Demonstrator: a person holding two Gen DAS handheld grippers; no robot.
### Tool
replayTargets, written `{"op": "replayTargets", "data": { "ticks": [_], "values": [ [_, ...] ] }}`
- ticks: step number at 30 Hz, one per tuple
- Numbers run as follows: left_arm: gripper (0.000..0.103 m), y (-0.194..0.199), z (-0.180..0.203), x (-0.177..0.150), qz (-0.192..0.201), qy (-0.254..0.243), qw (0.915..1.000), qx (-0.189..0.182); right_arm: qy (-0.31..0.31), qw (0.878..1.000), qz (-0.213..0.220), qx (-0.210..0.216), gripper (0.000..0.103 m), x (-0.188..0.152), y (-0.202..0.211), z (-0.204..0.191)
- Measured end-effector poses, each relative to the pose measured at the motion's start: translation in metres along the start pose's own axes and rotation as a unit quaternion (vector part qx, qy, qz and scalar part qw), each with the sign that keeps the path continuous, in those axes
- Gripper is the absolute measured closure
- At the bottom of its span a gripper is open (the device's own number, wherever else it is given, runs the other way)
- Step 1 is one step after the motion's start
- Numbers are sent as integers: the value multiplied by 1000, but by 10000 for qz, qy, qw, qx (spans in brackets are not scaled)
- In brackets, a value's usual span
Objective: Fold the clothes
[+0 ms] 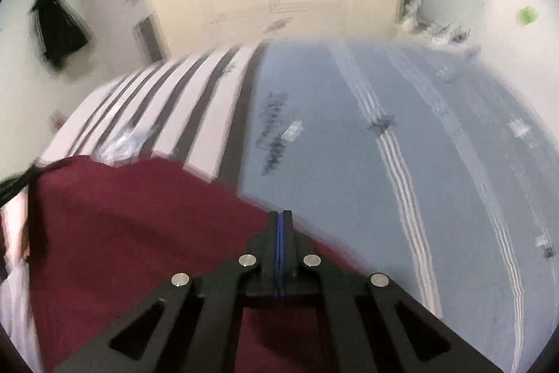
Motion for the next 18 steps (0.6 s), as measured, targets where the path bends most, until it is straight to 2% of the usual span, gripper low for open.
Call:
{"op": "replayTargets", "data": {
  "ticks": [1, 3, 5, 7, 8, 11, 12, 13, 16, 18],
  "values": [
    [93, -7, 1, -5, -100, -15, 9999, 41, -79, 9999, -116, -19, 103, 1, -10, 5],
    [90, -22, 3, -15, -301, -46, 9995, 123, -52, 9964, -836, -155, 103, -14, -50, 6],
    [86, -37, 5, -25, -490, -67, 9986, 195, 164, 9929, -1147, -275, 103, -33, -68, -1],
    [79, -29, -5, -31, -377, 173, 9991, -1, 212, 9927, -1166, -223, 100, -45, -70, 0],
    [72, -23, -10, -35, -298, 217, 9993, -43, 180, 9931, -1145, -176, 99, -50, -67, 0],
    [50, 9, -29, -53, 53, 280, 9995, 110, 143, 9938, -1100, -23, 82, -61, -59, 8],
    [48, 13, -38, -60, 109, 304, 9993, 169, 144, 9933, -1145, -74, 74, -65, -59, 11],
    [48, 16, -49, -69, 73, 360, 9990, 264, 142, 9925, -1206, -153, 70, -67, -60, 15],
    [48, 22, -77, -95, -144, 586, 9973, 422, -147, 9883, -1491, -285, 70, -76, -56, 38],
    [48, 24, -87, -114, -280, 779, 9958, 398, -362, 9876, -1493, -330, 70, -83, -45, 53]
  ]
}}
Point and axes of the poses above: each gripper's, at about its wrist camera, not at the fingertips, and y roughly against the way its jaws point, z to its right, x to its top, the point moved 3 cm from there along -y, roughly the way its jaws point, and after that the axes turned 9 degrees about x, right-handed, at the moved point
